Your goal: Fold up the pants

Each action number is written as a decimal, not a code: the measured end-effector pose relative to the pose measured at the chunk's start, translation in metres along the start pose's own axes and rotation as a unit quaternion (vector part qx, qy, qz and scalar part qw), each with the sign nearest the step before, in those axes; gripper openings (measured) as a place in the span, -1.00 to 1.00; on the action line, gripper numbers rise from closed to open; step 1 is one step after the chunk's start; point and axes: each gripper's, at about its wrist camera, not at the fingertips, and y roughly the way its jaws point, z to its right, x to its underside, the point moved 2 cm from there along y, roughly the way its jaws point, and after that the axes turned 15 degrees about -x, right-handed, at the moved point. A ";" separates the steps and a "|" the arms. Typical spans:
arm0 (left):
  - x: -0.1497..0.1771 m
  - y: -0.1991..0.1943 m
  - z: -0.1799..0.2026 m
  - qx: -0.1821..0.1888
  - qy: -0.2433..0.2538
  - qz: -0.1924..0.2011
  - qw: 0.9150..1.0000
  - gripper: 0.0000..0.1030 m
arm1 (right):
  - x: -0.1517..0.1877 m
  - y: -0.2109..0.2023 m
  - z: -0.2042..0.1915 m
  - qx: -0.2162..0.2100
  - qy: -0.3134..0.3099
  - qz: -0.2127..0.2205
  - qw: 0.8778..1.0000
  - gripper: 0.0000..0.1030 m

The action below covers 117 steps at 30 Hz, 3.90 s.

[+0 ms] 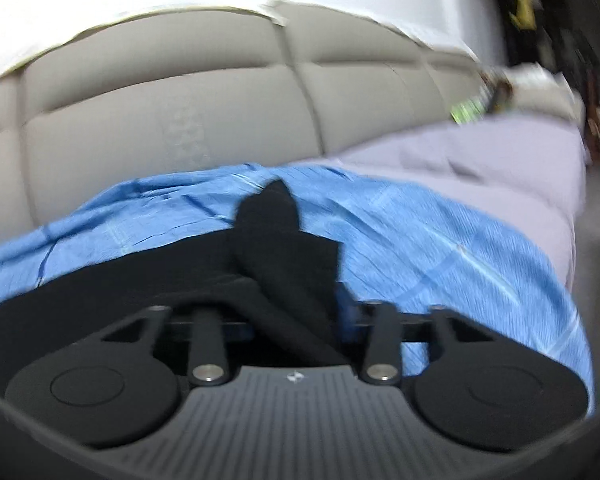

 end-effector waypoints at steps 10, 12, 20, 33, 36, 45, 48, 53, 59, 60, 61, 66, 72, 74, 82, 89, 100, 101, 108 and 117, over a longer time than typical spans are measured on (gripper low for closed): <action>-0.004 0.000 -0.004 0.011 -0.003 -0.012 1.000 0.36 | -0.017 0.004 0.004 -0.015 0.065 -0.008 0.998 -0.84; -0.005 -0.001 -0.006 0.020 -0.005 -0.010 1.000 0.14 | -0.033 -0.001 -0.005 -0.031 0.079 0.001 0.996 -0.87; -0.005 0.003 -0.025 0.028 -0.026 -0.006 0.999 -0.04 | -0.027 -0.031 -0.208 -0.298 -0.091 -0.053 0.949 -0.88; -0.006 0.011 -0.049 0.052 -0.073 -0.012 0.996 -0.13 | 0.088 -0.093 -0.321 -0.443 -0.240 -0.144 0.852 -0.68; -0.009 0.006 -0.048 0.064 -0.078 -0.007 0.995 -0.13 | 0.087 -0.100 -0.315 -0.457 -0.249 -0.150 0.840 0.03; -0.020 -0.022 -0.037 0.125 -0.046 0.033 0.991 -0.12 | 0.060 -0.125 -0.268 -0.474 -0.234 -0.154 0.835 0.65; -0.017 -0.033 -0.029 0.165 -0.028 0.031 0.985 -0.12 | 0.048 -0.124 -0.248 -0.466 -0.212 -0.147 0.846 0.72; -0.002 -0.054 -0.019 0.207 0.009 0.025 0.978 -0.12 | 0.041 -0.098 -0.231 -0.378 -0.222 -0.155 0.885 0.72; 0.013 -0.063 -0.004 0.213 0.033 0.018 0.976 -0.09 | 0.057 -0.067 -0.268 -0.366 -0.307 -0.173 0.861 0.32; 0.014 -0.061 0.001 0.205 0.042 0.014 0.978 -0.09 | 0.053 -0.061 -0.274 -0.372 -0.300 -0.176 0.861 0.22; 0.017 -0.057 0.006 0.198 0.052 0.008 0.979 -0.08 | 0.048 -0.054 -0.281 -0.377 -0.298 -0.173 0.860 0.20; 0.028 -0.054 0.014 0.188 0.065 0.008 0.980 -0.05 | 0.032 -0.008 -0.326 -0.401 -0.298 -0.185 0.846 0.16; 0.026 -0.050 0.012 0.193 0.057 0.003 0.980 -0.04 | 0.018 0.022 -0.360 -0.432 -0.263 -0.172 0.846 0.22; 0.025 -0.050 0.011 0.194 0.057 0.001 0.979 -0.04 | 0.008 0.027 -0.360 -0.456 -0.222 -0.165 0.846 0.24; 0.016 -0.043 -0.010 0.213 0.018 -0.022 0.977 -0.03 | -0.009 -0.004 -0.311 -0.451 -0.158 -0.103 0.872 0.47; 0.001 -0.038 -0.039 0.187 -0.019 -0.015 0.982 -0.04 | 0.044 -0.077 -0.280 -0.452 -0.279 -0.129 0.838 0.57; -0.005 -0.042 -0.066 0.160 -0.045 -0.011 0.986 -0.04 | 0.102 -0.137 -0.303 -0.461 -0.372 -0.132 0.795 0.63; -0.004 -0.040 -0.065 0.160 -0.048 -0.015 0.986 -0.04 | 0.101 -0.136 -0.305 -0.462 -0.364 -0.131 0.798 0.63; 0.000 -0.037 -0.070 0.146 -0.045 -0.021 0.988 -0.04 | 0.089 -0.115 -0.308 -0.436 -0.290 -0.131 0.842 0.43; 0.007 -0.024 -0.065 0.134 -0.041 -0.042 0.989 -0.04 | 0.067 -0.087 -0.264 -0.447 -0.063 -0.184 0.873 -0.56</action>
